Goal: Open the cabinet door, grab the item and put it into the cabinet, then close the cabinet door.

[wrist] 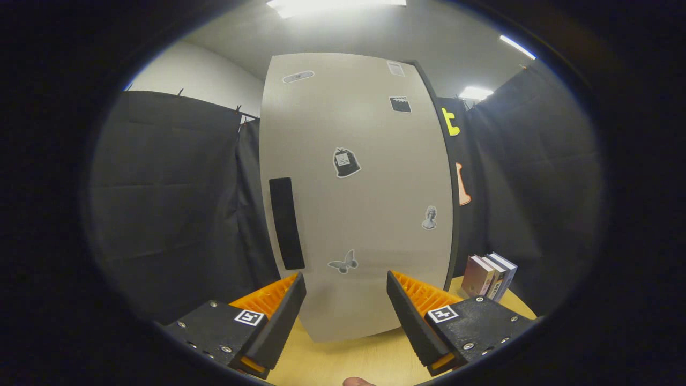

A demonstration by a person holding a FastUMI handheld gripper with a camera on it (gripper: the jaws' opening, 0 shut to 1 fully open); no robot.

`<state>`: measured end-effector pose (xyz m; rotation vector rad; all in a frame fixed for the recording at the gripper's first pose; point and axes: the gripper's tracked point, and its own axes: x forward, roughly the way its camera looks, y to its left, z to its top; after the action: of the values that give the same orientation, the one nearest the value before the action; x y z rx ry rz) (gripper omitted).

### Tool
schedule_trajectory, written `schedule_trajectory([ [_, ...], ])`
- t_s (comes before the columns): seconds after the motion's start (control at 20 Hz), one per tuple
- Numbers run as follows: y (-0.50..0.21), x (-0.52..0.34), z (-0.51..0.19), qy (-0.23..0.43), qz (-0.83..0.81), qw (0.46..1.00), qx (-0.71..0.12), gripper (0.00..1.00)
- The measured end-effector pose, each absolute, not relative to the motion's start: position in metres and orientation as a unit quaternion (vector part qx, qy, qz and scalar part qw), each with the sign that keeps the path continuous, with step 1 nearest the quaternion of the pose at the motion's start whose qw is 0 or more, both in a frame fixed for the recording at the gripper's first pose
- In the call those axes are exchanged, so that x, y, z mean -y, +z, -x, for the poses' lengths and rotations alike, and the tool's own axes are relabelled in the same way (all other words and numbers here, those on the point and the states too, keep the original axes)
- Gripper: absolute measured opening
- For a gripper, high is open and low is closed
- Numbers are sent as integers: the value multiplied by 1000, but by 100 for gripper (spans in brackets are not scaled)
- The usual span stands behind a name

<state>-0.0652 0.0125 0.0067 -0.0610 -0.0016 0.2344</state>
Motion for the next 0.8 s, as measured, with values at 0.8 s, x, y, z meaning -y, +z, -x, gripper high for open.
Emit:
schedule_trajectory([
  [0.8,17,23,43,112,-1,994,1,95],
])
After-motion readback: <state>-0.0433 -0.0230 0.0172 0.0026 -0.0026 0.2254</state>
